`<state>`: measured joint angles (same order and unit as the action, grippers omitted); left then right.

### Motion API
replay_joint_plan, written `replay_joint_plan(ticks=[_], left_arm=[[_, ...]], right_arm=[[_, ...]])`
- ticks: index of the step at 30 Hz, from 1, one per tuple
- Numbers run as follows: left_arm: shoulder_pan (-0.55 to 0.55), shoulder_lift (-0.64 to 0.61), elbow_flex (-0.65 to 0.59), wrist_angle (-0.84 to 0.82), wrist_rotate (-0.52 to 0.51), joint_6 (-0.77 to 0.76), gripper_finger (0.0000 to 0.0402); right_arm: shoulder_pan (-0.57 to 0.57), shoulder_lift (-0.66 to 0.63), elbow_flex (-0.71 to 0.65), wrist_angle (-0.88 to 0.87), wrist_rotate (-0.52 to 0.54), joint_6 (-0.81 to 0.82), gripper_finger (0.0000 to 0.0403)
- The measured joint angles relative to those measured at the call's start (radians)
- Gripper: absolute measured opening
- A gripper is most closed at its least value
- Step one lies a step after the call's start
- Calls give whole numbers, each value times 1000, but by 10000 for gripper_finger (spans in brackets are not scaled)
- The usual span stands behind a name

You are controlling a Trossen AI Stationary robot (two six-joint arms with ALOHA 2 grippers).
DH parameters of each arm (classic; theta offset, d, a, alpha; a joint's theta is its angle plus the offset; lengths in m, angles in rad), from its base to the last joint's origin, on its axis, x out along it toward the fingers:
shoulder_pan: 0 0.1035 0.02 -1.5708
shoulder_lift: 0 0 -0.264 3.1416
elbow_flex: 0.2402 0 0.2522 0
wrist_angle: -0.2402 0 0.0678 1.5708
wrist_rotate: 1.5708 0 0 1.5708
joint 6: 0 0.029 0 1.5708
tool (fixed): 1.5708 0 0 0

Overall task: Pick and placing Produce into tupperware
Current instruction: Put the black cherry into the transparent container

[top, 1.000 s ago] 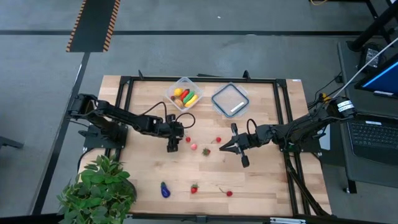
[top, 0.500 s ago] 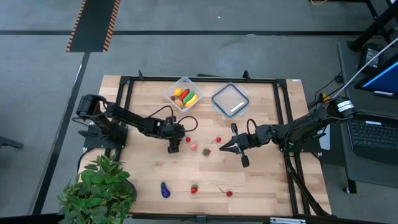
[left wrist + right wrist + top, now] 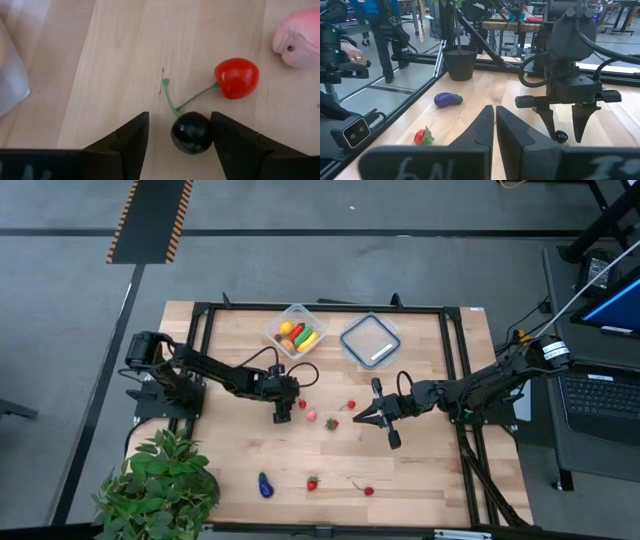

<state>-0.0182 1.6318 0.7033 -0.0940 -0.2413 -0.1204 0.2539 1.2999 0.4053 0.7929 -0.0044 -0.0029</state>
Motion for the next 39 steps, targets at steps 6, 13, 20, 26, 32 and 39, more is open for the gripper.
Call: replay_joint_plan(ticks=[6, 13, 20, 26, 32, 39], left_arm=[[1, 0, 0, -2, 0, 0, 204], [1, 0, 0, -18, 1, -1, 172], [5, -3, 1, -35, 40, -2, 92], [5, -3, 1, -35, 43, -1, 92], [-5, -16, -2, -31, 65, -1, 92], [-37, -113, -2, -30, 80, 0, 92]], right_arm=[[0, 0, 0, 0, 0, 0, 23], [0, 0, 0, 0, 0, 0, 23], [0, 0, 0, 0, 0, 1, 23], [0, 0, 0, 0, 0, 0, 23], [0, 0, 0, 0, 0, 0, 23], [0, 0, 0, -5, 0, -1, 23]])
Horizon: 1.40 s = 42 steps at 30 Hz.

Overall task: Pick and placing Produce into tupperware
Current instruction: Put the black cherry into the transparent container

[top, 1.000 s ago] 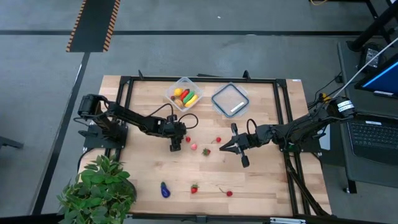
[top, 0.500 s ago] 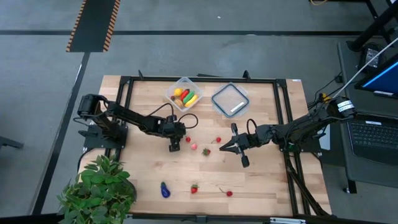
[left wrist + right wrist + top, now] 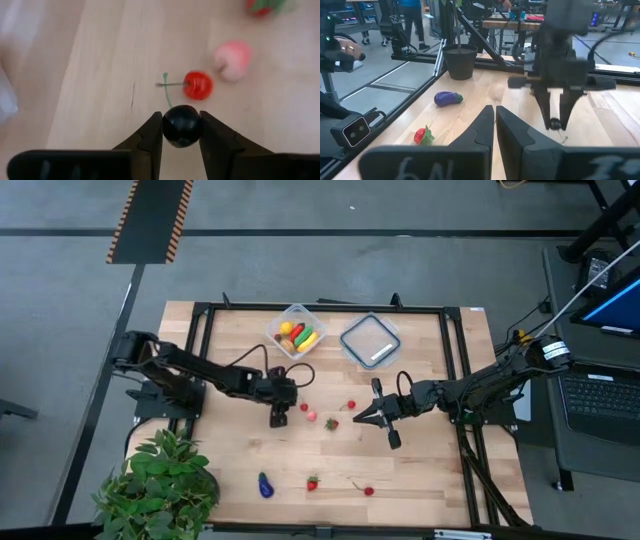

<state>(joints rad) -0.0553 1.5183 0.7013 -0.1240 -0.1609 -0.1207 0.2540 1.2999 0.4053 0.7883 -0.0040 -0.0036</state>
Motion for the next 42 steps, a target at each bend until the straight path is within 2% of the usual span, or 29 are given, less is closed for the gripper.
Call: replay_joint_plan(ticks=[15, 24, 27, 31, 39, 42], left_arm=[[-71, -342, 1, -25, -13, 26, 92], [-166, -376, -54, 145, -44, 84, 92], [-175, -376, -116, 236, -74, 89, 92], [-175, -376, -226, 444, -72, 79, 92], [-175, -376, -422, 915, 28, 131, 92], [-175, -376, -469, 1040, 82, 134, 92]], right_arm=[[0, 0, 0, -1, 0, 1, 23], [0, 0, 0, 1, 0, 0, 23], [0, 0, 0, 3, 0, 0, 23], [0, 0, 0, 5, 0, 0, 23], [0, 0, 0, 7, 0, 0, 23], [0, 0, 0, 8, 0, 0, 23]])
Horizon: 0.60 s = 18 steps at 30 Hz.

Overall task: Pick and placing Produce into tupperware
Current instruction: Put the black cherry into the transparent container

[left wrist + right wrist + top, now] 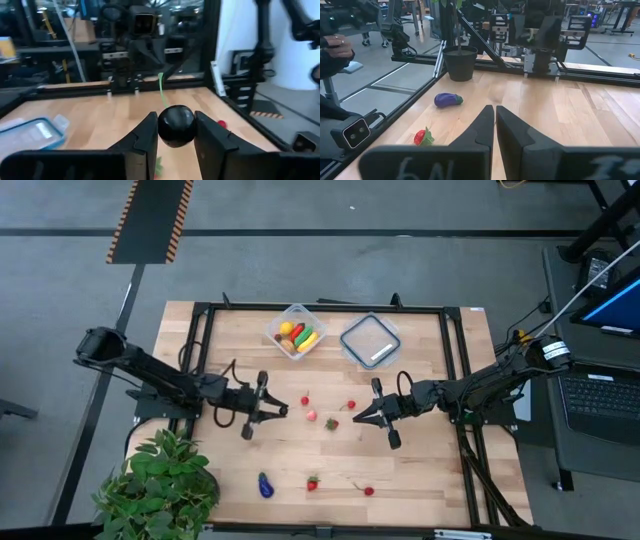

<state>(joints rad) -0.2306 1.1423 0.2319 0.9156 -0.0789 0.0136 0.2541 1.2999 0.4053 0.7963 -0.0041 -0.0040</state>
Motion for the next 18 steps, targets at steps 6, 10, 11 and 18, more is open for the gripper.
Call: replay_joint_plan(ticks=[6, 10, 11, 18], left_arm=[[0, 1, -29, 46, 42, 27, 92], [1, 1, -29, 78, 46, 53, 92], [1, 1, -29, 78, 46, 54, 92], [1, 1, -29, 77, -103, 20, 92]], right_arm=[[-1, 0, 0, 8, 0, 0, 23], [0, 0, 0, 8, 0, 0, 23], [0, 0, 0, 8, 0, 0, 23], [0, 0, 0, 8, 0, 0, 23]])
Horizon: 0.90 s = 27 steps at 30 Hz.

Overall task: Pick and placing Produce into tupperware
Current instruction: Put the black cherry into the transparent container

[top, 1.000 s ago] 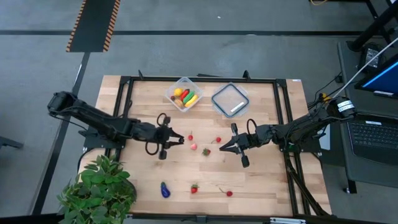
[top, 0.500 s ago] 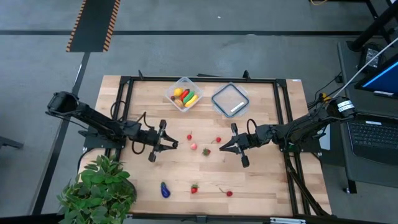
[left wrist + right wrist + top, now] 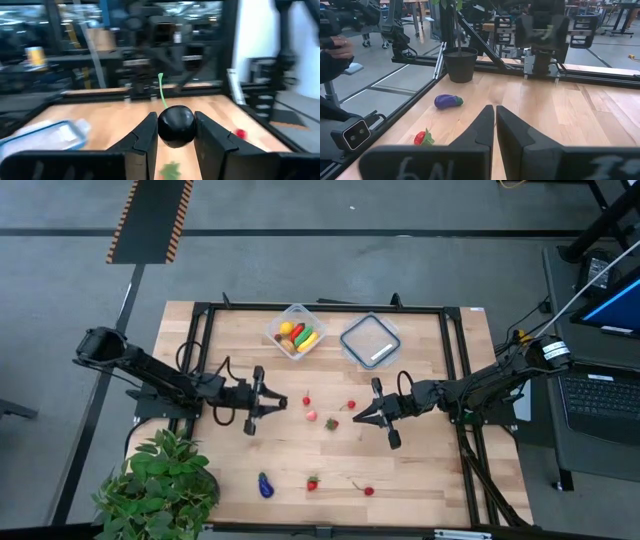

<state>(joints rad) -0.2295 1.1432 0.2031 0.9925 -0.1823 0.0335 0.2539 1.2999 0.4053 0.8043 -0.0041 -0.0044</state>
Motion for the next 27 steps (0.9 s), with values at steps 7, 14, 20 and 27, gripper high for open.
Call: replay_joint_plan(ticks=[7, 14, 20, 27], left_arm=[[-47, 1, 27, 21, -179, 54, 92], [-74, 52, 54, 19, -389, 116, 92], [-48, 145, 78, 17, -433, 114, 92], [35, 193, 107, 17, -433, 111, 92]], right_arm=[[0, 0, 0, 0, 3, -7, 23], [-2, 0, 0, -1, 3, -8, 23], [-2, 0, 0, -1, 3, -8, 23], [-2, 0, 0, -2, 3, -30, 23]])
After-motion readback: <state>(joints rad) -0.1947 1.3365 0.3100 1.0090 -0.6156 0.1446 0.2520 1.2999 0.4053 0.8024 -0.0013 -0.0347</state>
